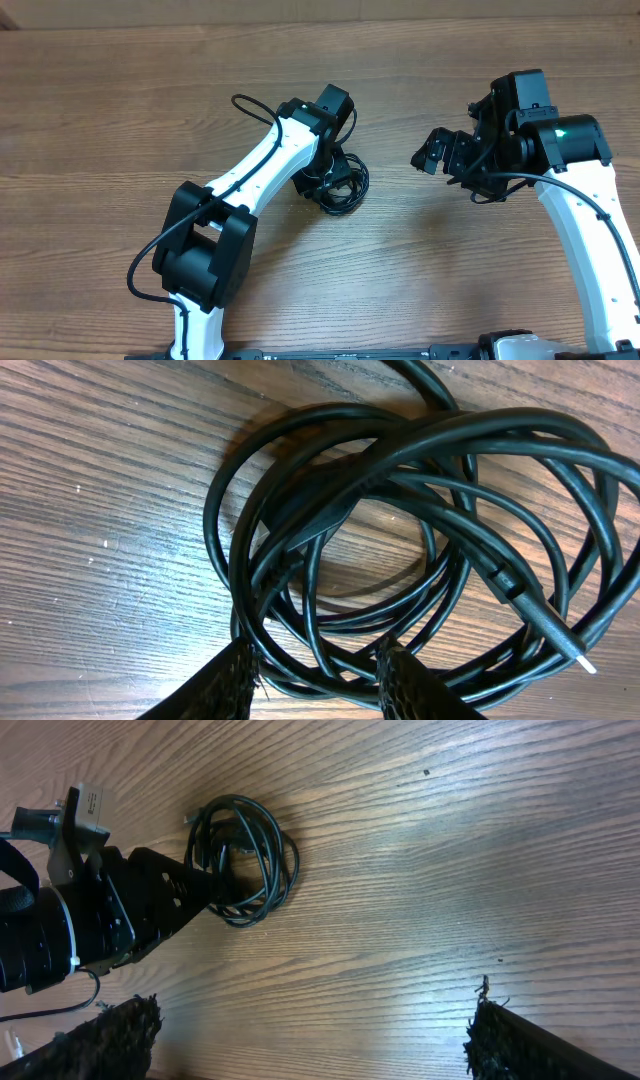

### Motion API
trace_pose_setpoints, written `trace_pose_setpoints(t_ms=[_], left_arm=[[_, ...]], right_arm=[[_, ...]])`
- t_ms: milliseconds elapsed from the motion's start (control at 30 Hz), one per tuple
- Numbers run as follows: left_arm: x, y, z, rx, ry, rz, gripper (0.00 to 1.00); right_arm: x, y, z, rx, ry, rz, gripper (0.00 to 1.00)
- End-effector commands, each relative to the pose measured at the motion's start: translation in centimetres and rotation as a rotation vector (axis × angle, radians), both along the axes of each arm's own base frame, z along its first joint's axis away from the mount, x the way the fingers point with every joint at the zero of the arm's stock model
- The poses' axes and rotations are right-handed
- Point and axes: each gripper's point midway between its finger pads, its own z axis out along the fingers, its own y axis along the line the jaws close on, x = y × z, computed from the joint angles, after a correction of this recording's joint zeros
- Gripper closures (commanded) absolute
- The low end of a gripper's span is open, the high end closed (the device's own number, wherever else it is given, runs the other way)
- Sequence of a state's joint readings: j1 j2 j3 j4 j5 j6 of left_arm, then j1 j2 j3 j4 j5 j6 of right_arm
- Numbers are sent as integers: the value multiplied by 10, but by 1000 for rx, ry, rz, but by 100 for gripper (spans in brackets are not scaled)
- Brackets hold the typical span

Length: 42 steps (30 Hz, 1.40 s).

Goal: Untangle cables

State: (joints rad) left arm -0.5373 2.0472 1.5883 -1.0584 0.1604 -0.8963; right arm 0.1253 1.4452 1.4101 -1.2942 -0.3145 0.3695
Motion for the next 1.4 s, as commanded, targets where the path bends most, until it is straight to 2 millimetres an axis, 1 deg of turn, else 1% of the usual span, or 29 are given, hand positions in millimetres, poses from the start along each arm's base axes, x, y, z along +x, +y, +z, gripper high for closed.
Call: trace_pose_setpoints(t_ms=[0, 233, 467, 533, 633, 733, 900, 967, 1067, 1100, 1133, 1200, 1267, 1367], left_arm=[[-5, 2, -7, 25, 15, 2, 57], [-10, 6, -13, 37, 33, 2, 59], [-5, 7, -13, 48, 10, 3, 59], [-5, 7, -13, 49, 8, 3, 65], [-5, 7, -13, 48, 9, 3, 83], [-5, 7, -13, 48, 9, 2, 96], [-5, 3, -9, 18, -1, -82, 96], [-2, 0, -1, -8, -19, -124, 96], [3, -4, 19, -41, -57, -146, 96], [5, -5, 29, -52, -81, -152, 96], [8, -7, 48, -74, -128, -167, 96], [9, -8, 71, -100, -187, -176, 96], [8, -7, 97, -127, -247, -176, 96], [5, -4, 129, -158, -328, -196, 96]], right_arm=[[3, 2, 2, 2, -11, 3, 0], [3, 2, 2, 2, -11, 3, 0], [3, 2, 2, 2, -12, 3, 0], [3, 2, 2, 2, -12, 3, 0], [3, 2, 2, 2, -12, 4, 0], [3, 2, 2, 2, -12, 4, 0], [3, 2, 2, 1, -11, 4, 0], [3, 2, 2, 2, -11, 3, 0], [3, 2, 2, 1, -11, 3, 0], [3, 2, 2, 2, -11, 3, 0], [3, 2, 2, 2, -11, 3, 0], [3, 2, 2, 2, -11, 3, 0], [3, 2, 2, 2, -10, 3, 0], [3, 2, 2, 2, -11, 3, 0]])
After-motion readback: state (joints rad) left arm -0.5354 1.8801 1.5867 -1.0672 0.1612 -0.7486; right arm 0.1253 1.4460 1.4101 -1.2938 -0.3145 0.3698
